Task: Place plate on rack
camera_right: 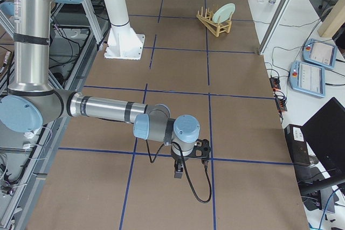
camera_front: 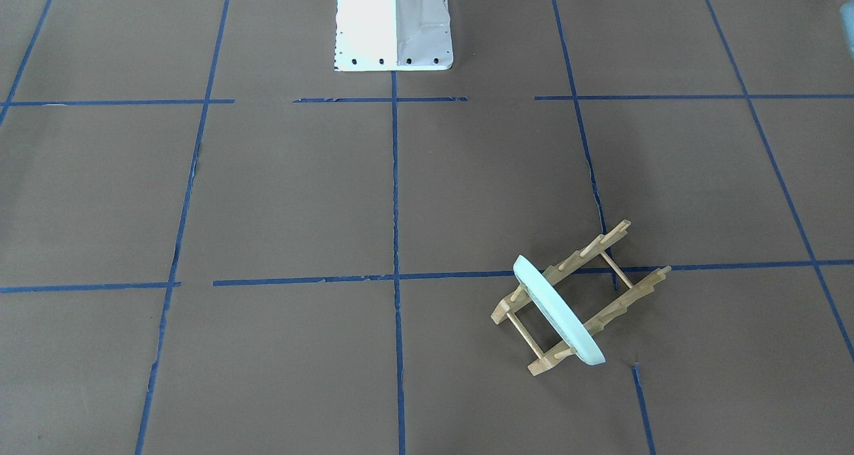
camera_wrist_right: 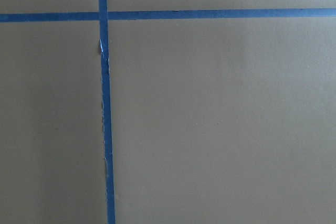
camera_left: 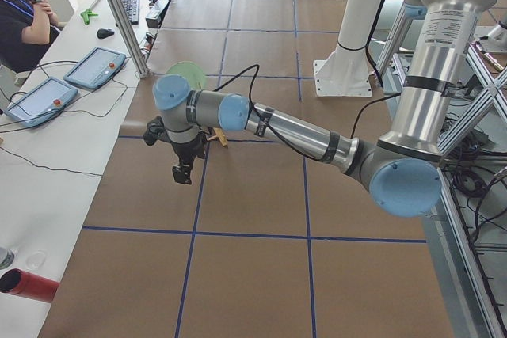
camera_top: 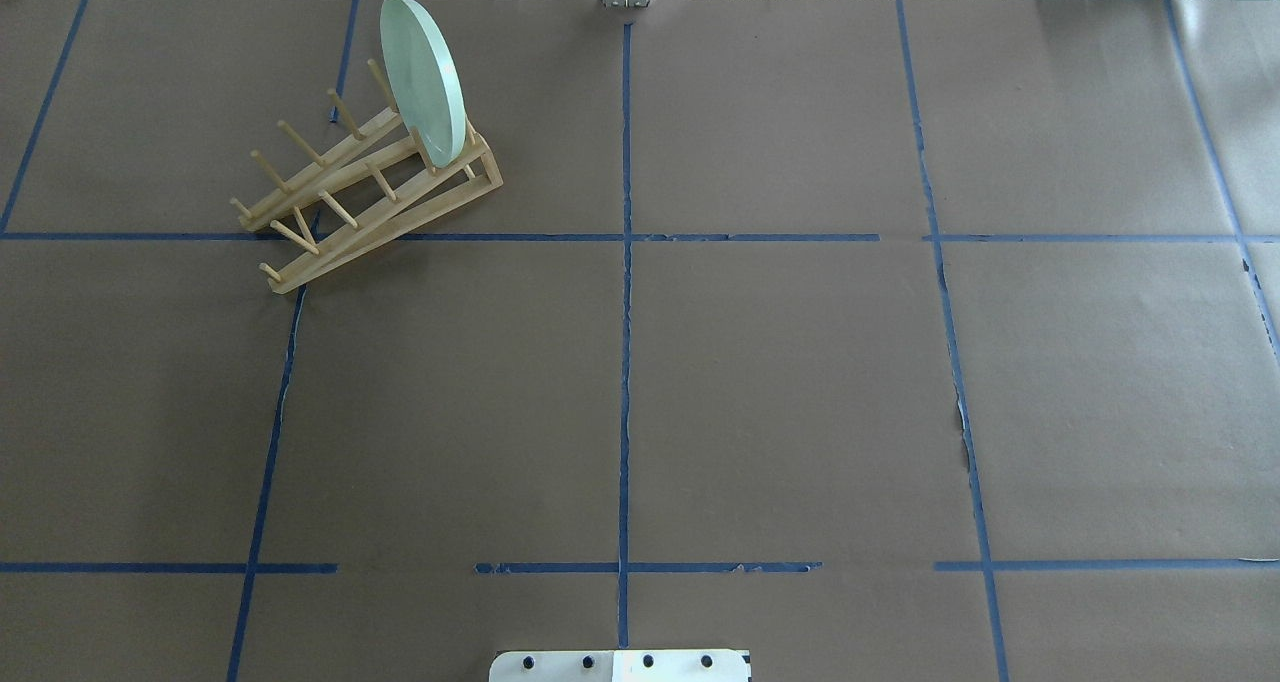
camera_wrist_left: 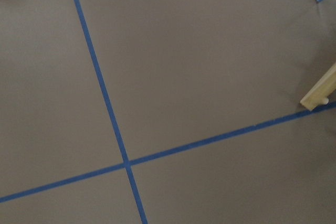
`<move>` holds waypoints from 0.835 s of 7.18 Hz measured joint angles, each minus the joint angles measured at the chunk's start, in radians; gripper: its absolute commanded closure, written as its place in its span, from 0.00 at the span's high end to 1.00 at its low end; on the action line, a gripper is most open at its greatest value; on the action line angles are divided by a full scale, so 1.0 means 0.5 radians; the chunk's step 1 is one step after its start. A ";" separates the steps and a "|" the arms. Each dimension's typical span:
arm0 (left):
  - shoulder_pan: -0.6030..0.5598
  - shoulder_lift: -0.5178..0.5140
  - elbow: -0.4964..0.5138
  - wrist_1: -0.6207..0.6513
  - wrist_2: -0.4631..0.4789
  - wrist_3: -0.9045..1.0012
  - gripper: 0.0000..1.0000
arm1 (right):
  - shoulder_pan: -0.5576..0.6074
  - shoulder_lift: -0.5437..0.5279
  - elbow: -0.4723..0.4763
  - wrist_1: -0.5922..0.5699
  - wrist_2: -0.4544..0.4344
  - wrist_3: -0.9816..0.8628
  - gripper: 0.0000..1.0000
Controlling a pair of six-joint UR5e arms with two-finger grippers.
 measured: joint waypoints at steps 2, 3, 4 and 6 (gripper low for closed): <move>-0.046 0.148 0.029 -0.055 -0.086 0.022 1.00 | 0.000 0.000 0.000 0.000 0.000 0.000 1.00; -0.100 0.185 0.039 -0.065 -0.086 0.034 1.00 | -0.001 0.000 0.000 0.000 0.000 0.000 1.00; -0.164 0.218 0.045 -0.090 -0.061 0.059 1.00 | -0.001 0.000 0.000 0.000 0.000 0.000 1.00; -0.225 0.276 0.045 -0.143 -0.008 0.098 1.00 | 0.000 0.000 0.000 0.000 0.000 0.000 1.00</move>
